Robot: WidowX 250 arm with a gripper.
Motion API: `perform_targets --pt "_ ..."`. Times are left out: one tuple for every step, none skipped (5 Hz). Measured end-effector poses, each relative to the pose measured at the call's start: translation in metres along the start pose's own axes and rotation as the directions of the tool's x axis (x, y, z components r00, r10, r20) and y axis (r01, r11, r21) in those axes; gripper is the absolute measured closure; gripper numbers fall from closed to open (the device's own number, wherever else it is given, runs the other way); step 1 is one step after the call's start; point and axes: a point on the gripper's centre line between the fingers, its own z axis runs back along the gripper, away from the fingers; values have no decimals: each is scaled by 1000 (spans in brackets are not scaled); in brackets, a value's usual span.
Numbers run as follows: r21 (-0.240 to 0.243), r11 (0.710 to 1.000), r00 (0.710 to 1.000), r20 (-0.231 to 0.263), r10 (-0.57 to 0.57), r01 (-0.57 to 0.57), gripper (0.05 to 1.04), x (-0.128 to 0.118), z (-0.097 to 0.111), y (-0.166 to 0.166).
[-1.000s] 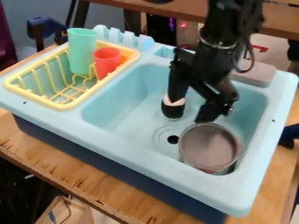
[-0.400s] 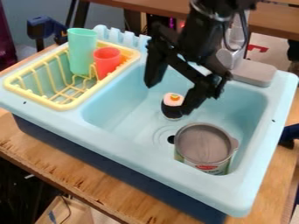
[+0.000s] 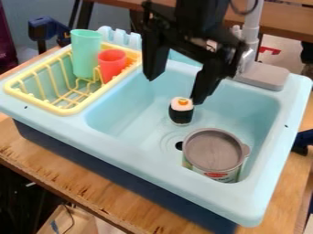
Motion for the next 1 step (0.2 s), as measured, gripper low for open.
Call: perform_targets --pt "-124 989 996 28 -80 83 83 -6 7 -16"
